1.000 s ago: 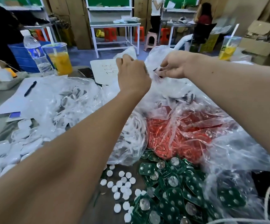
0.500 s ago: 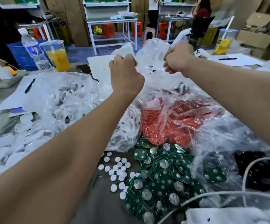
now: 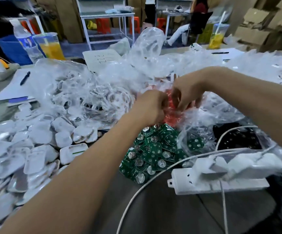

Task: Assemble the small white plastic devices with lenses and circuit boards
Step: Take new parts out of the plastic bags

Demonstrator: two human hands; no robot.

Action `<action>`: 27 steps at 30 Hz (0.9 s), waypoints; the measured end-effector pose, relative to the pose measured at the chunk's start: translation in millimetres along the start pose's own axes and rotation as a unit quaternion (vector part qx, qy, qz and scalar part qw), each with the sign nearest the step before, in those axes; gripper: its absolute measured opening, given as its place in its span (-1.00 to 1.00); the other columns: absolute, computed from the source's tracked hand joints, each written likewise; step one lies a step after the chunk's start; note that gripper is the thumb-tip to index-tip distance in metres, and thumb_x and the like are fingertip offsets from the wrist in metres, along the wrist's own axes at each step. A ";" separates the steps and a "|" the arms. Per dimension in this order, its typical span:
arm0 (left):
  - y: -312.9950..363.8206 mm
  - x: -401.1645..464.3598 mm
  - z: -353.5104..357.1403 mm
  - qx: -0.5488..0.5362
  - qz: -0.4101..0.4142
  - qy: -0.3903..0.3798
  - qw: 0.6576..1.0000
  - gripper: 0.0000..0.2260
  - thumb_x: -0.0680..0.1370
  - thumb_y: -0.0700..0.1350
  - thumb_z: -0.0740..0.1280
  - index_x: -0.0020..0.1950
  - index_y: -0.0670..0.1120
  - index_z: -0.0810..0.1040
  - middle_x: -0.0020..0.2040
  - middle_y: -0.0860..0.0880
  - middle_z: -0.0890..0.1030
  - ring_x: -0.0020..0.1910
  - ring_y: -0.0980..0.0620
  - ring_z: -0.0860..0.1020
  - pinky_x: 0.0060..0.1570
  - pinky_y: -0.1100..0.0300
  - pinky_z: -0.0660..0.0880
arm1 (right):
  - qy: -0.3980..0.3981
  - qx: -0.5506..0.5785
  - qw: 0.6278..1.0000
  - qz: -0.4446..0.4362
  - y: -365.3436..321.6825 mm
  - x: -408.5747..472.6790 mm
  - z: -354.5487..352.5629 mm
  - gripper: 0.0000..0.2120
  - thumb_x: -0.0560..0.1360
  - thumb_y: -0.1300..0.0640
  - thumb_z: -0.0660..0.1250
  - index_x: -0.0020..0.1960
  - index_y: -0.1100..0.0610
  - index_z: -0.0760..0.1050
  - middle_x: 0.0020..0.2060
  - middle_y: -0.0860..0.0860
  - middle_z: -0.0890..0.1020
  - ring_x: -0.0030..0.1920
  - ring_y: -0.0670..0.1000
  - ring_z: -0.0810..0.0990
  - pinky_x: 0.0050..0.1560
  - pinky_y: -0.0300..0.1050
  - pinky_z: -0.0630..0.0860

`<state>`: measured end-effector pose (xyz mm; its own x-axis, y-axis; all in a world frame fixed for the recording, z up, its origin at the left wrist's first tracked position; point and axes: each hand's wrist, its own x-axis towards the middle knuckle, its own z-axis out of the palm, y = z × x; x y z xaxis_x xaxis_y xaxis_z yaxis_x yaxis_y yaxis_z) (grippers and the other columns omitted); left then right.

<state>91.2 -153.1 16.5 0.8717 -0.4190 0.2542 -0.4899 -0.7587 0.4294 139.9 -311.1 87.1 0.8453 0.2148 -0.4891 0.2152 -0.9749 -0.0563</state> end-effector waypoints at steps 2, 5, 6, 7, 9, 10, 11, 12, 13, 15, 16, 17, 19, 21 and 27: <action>0.8 -4.2 -0.3 0.031 -0.007 -0.019 0.999 -0.87 0.50 -0.28 0.35 -0.03 -0.10 0.64 -0.10 -0.09 0.65 -0.09 -0.10 0.60 -0.01 0.02 0.60 | 0.029 -0.017 0.999 -0.003 3.1 1.8 7.7 -0.93 0.54 0.23 0.49 -0.11 0.11 0.67 -0.21 0.09 0.73 -0.27 0.03 0.71 -0.37 -0.21 0.59; 4.2 -6.5 -4.6 0.053 -0.007 -0.044 0.998 -0.84 0.48 -0.30 0.36 -0.05 -0.07 0.64 -0.11 -0.06 0.65 -0.08 -0.07 0.59 0.02 -0.01 0.61 | 0.045 0.001 0.999 0.016 11.0 0.3 6.3 -0.88 0.56 0.29 0.44 -0.14 0.18 0.68 -0.19 0.16 0.72 -0.26 0.09 0.71 -0.36 -0.13 0.64; 5.1 -6.6 -5.6 0.055 -0.008 -0.047 0.997 -0.85 0.47 -0.30 0.38 -0.07 -0.07 0.63 -0.12 -0.05 0.64 -0.08 -0.06 0.59 0.01 -0.01 0.62 | 0.061 0.016 0.998 0.023 13.8 0.2 4.3 -0.87 0.57 0.31 0.41 -0.14 0.23 0.69 -0.20 0.19 0.72 -0.28 0.12 0.72 -0.35 -0.08 0.67; 5.3 -6.2 -5.6 0.054 -0.011 -0.048 0.997 -0.86 0.47 -0.29 0.39 -0.07 -0.06 0.63 -0.13 -0.04 0.64 -0.09 -0.05 0.59 0.00 -0.01 0.63 | 0.080 0.028 0.996 0.026 16.4 0.7 2.8 -0.84 0.57 0.35 0.37 -0.15 0.27 0.68 -0.24 0.21 0.72 -0.31 0.13 0.72 -0.35 -0.05 0.68; 4.6 -5.1 -2.8 0.049 -0.019 -0.052 0.997 -0.88 0.49 -0.28 0.41 -0.06 -0.07 0.63 -0.15 -0.04 0.63 -0.12 -0.02 0.58 -0.02 -0.02 0.64 | 0.108 0.042 0.993 0.026 21.6 5.1 2.5 -0.75 0.58 0.42 0.26 -0.13 0.27 0.69 -0.37 0.15 0.71 -0.42 0.08 0.70 -0.42 -0.09 0.65; 3.9 -4.7 -0.9 0.047 -0.023 -0.050 0.997 -0.89 0.49 -0.27 0.41 -0.05 -0.08 0.63 -0.15 -0.04 0.62 -0.13 -0.02 0.58 -0.03 -0.03 0.64 | 0.106 0.041 0.993 0.024 23.3 7.2 4.2 -0.69 0.58 0.44 0.22 -0.09 0.23 0.71 -0.41 0.10 0.71 -0.47 0.03 0.67 -0.46 -0.14 0.61; 3.4 -4.1 1.6 0.049 -0.026 -0.047 0.997 -0.90 0.49 -0.26 0.39 -0.04 -0.09 0.62 -0.15 -0.05 0.61 -0.12 -0.03 0.57 -0.03 -0.04 0.63 | 0.097 0.034 0.995 0.018 23.5 8.1 6.9 -0.66 0.59 0.44 0.23 -0.04 0.15 0.73 -0.42 0.04 0.71 -0.49 -0.01 0.66 -0.47 -0.18 0.57; 2.8 -3.5 4.0 0.056 -0.027 -0.042 0.997 -0.90 0.49 -0.25 0.37 -0.04 -0.10 0.62 -0.13 -0.06 0.59 -0.09 -0.06 0.56 -0.01 -0.04 0.62 | 0.089 0.019 0.996 0.009 23.1 9.2 9.8 -0.70 0.59 0.38 0.31 0.00 0.07 0.74 -0.37 -0.01 0.73 -0.46 -0.05 0.66 -0.44 -0.21 0.55; 2.1 -3.4 6.3 0.063 -0.026 -0.033 0.997 -0.91 0.49 -0.25 0.36 -0.05 -0.10 0.61 -0.11 -0.07 0.57 -0.06 -0.08 0.54 0.02 -0.05 0.60 | 0.087 -0.009 0.996 -0.005 22.7 9.1 12.3 -0.79 0.57 0.27 0.43 0.04 -0.01 0.73 -0.29 -0.06 0.73 -0.38 -0.09 0.66 -0.36 -0.23 0.55; -0.1 -2.6 10.2 0.066 -0.022 -0.018 0.997 -0.93 0.48 -0.23 0.34 -0.08 -0.10 0.59 -0.09 -0.08 0.55 -0.02 -0.11 0.51 0.05 -0.07 0.57 | 0.110 -0.060 0.992 -0.023 22.4 8.9 14.8 -0.86 0.49 0.14 0.56 0.03 -0.05 0.73 -0.16 -0.10 0.72 -0.22 -0.11 0.62 -0.23 -0.28 0.51; -1.9 -2.1 11.7 0.061 -0.020 -0.014 0.998 -0.94 0.48 -0.22 0.34 -0.09 -0.10 0.59 -0.09 -0.08 0.55 -0.02 -0.11 0.51 0.04 -0.08 0.57 | 0.123 -0.047 0.991 -0.031 22.5 9.5 14.6 -0.87 0.51 0.21 0.52 -0.01 0.01 0.75 -0.17 -0.08 0.72 -0.23 -0.11 0.59 -0.28 -0.30 0.47; -3.7 -1.9 12.7 0.054 -0.018 -0.010 0.998 -0.94 0.48 -0.22 0.34 -0.09 -0.11 0.59 -0.10 -0.08 0.55 -0.03 -0.11 0.51 0.03 -0.08 0.56 | 0.134 -0.016 0.990 -0.035 23.0 11.1 13.8 -0.81 0.53 0.31 0.43 -0.05 0.08 0.77 -0.23 -0.05 0.71 -0.30 -0.09 0.56 -0.38 -0.29 0.43; -6.7 -2.0 13.8 0.034 -0.015 0.003 0.999 -0.94 0.47 -0.22 0.36 -0.10 -0.11 0.61 -0.11 -0.06 0.55 -0.05 -0.09 0.51 0.00 -0.05 0.56 | 0.137 0.028 0.990 -0.031 21.6 14.2 11.9 -0.73 0.56 0.36 0.27 -0.13 0.19 0.74 -0.39 0.00 0.61 -0.47 -0.06 0.46 -0.51 -0.24 0.34; -7.7 -2.7 13.2 0.016 -0.014 0.022 1.000 -0.96 0.45 -0.21 0.39 -0.12 -0.11 0.62 -0.13 -0.04 0.55 -0.12 -0.04 0.51 -0.11 0.01 0.54 | 0.136 0.033 0.990 -0.029 15.6 14.0 10.1 -0.74 0.60 0.22 0.29 -0.22 0.20 0.64 -0.45 0.02 0.51 -0.52 -0.06 0.41 -0.49 -0.19 0.36; -10.0 -12.8 1.0 -0.022 -0.026 0.109 0.993 -0.89 0.43 -0.25 0.44 -0.09 -0.08 0.67 -0.06 -0.03 0.56 -0.11 -0.01 0.52 -0.19 0.17 0.45 | 0.187 -0.064 0.978 -0.070 -10.2 10.0 1.5 -0.79 0.62 0.07 0.37 -0.07 0.19 0.66 -0.19 0.11 0.70 -0.17 0.10 0.64 -0.07 0.01 0.57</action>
<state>85.0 -140.6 8.1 0.8747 -0.2580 0.4103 -0.4485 -0.7519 0.4832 145.4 -299.2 81.5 0.9176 0.3752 -0.1312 0.3808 -0.9244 0.0202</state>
